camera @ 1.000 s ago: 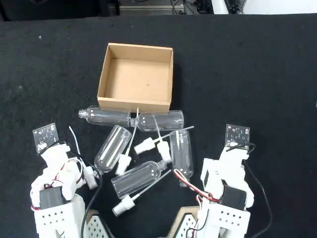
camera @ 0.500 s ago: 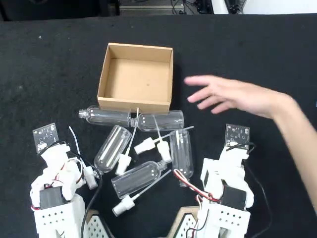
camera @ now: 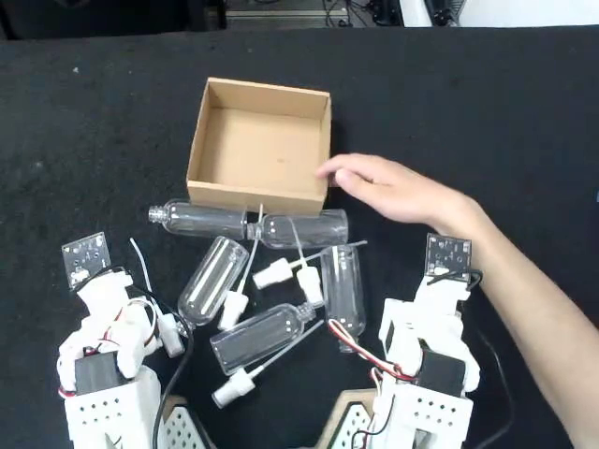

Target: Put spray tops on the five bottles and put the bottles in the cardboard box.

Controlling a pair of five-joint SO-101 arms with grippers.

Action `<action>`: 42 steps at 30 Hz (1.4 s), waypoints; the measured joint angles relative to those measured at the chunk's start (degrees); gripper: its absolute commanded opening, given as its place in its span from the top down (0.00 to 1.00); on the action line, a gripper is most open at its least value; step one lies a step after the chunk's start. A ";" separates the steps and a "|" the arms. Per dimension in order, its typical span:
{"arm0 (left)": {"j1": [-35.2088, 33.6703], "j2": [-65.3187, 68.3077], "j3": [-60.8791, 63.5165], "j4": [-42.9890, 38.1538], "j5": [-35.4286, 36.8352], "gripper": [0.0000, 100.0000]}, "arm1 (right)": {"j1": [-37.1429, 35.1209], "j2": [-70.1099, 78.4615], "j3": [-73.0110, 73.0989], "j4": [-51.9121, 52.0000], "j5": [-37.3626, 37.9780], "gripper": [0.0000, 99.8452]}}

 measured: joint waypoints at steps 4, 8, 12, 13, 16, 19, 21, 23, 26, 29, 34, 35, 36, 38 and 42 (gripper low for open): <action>0.00 0.00 0.00 0.00 0.00 0.97 | 0.00 0.00 0.00 0.00 0.00 0.95; 0.00 0.00 0.00 0.00 0.00 0.97 | 0.00 0.00 0.00 0.00 0.00 0.95; 0.00 0.00 0.00 0.00 0.00 0.97 | 0.00 0.00 0.00 0.00 0.00 0.95; 0.00 0.00 0.00 0.00 0.00 0.97 | 0.00 0.00 0.00 0.00 0.00 0.95; 0.00 0.00 0.00 0.00 0.00 0.97 | 0.00 0.00 0.00 0.00 0.00 0.95; 0.00 0.00 0.00 0.00 0.00 0.97 | 0.00 0.00 0.00 0.00 0.00 0.95; 0.00 0.00 0.00 0.00 0.00 0.97 | 0.00 0.00 0.00 0.00 0.00 0.95; 0.00 0.00 0.00 0.00 0.00 0.97 | 0.00 0.00 0.00 0.00 0.00 0.95; 0.00 0.00 0.00 0.00 0.00 0.97 | 0.00 0.00 0.00 0.00 0.00 0.95; 0.00 0.00 0.00 0.00 0.00 0.97 | 0.00 0.00 0.00 0.00 0.00 0.95; 0.00 0.00 0.00 0.00 0.00 0.97 | 0.00 0.00 0.00 0.00 0.00 0.95; 0.00 0.00 0.00 0.00 0.00 0.97 | 0.00 0.00 0.00 0.00 0.00 0.95; 0.00 0.00 0.00 0.00 0.00 0.97 | 0.00 0.00 0.00 0.00 0.00 0.95; 0.00 0.00 0.00 0.00 0.00 0.97 | 0.00 0.00 0.00 0.00 0.00 0.95; 0.00 0.00 0.00 -0.18 -1.14 0.97 | 0.00 0.00 0.00 0.00 0.00 0.95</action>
